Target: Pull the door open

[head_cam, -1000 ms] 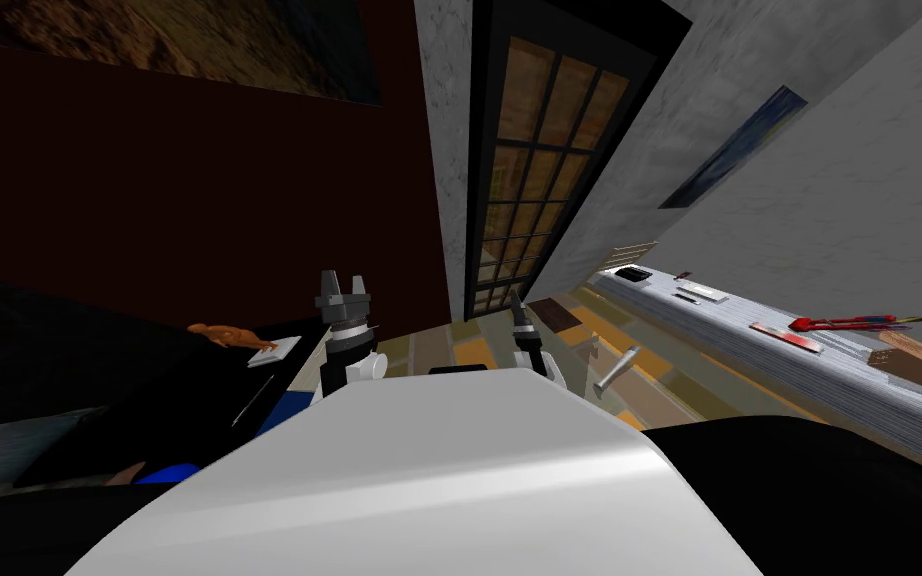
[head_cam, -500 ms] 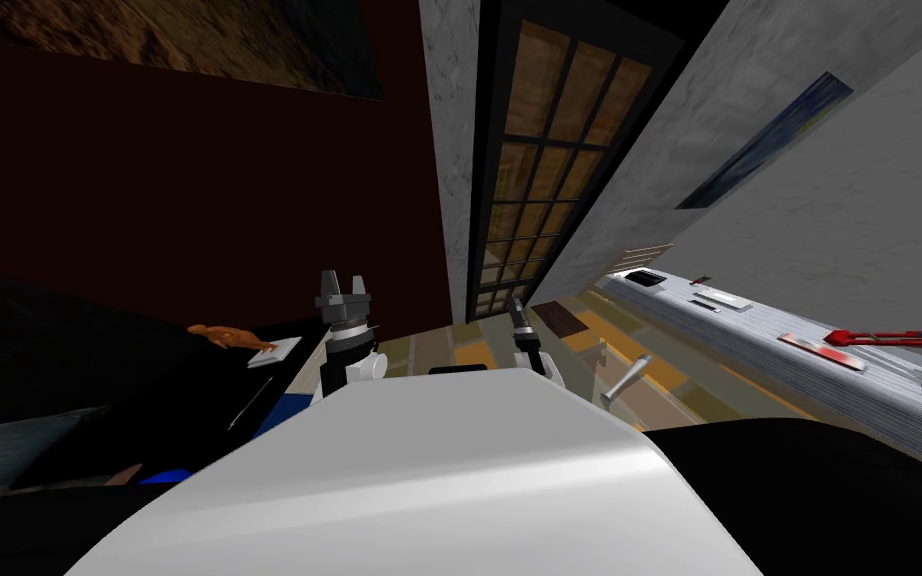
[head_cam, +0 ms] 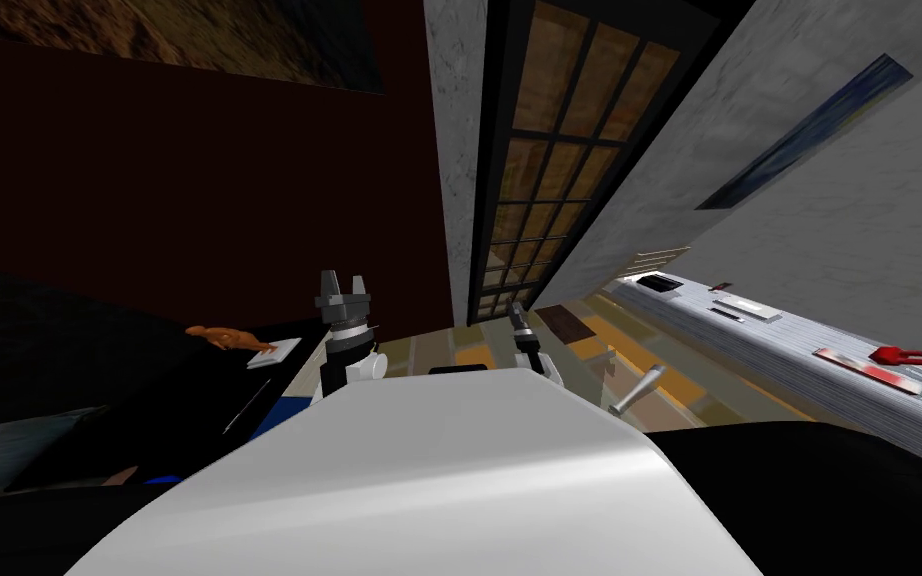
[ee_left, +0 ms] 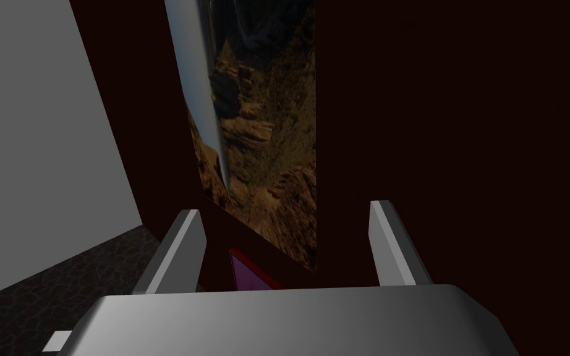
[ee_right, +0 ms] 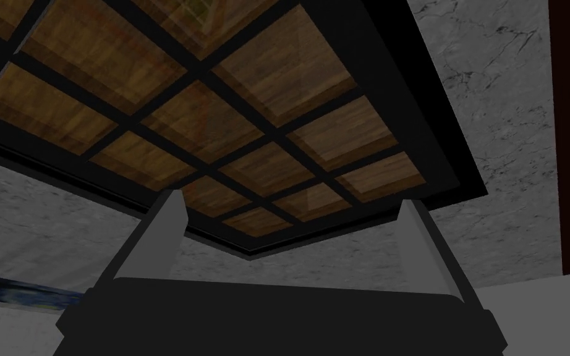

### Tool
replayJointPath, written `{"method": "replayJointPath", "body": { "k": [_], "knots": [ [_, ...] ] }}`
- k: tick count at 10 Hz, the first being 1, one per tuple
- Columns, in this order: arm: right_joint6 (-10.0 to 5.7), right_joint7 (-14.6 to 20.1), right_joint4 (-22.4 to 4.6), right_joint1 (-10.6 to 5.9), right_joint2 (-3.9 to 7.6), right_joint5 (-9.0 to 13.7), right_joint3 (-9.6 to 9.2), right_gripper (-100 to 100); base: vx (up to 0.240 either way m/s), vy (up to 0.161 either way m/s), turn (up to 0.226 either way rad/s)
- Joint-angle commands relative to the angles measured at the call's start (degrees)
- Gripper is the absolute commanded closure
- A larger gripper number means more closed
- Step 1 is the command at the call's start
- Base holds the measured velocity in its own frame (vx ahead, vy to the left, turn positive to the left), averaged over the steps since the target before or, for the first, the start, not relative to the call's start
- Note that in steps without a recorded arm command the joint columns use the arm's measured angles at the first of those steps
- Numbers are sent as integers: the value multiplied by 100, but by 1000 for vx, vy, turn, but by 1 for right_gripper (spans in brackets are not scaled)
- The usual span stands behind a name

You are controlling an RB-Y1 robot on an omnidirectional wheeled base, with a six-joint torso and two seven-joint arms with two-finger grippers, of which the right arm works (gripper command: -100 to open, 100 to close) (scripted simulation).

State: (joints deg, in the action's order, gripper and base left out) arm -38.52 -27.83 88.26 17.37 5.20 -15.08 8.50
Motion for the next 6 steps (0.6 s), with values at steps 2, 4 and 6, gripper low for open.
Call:
{"method": "replayJointPath", "body": {
  "k": [2, 4, 6],
  "knots": [
    [-124, -433, -433, -143, 1, -155, 125, -100, 89, -9, 66],
    [-236, -732, -783, -263, 12, -267, 232, -100, 106, -10, 76],
    [-344, -1050, -1148, -381, 17, -376, 336, -100, 98, -19, 66]
  ]
}}
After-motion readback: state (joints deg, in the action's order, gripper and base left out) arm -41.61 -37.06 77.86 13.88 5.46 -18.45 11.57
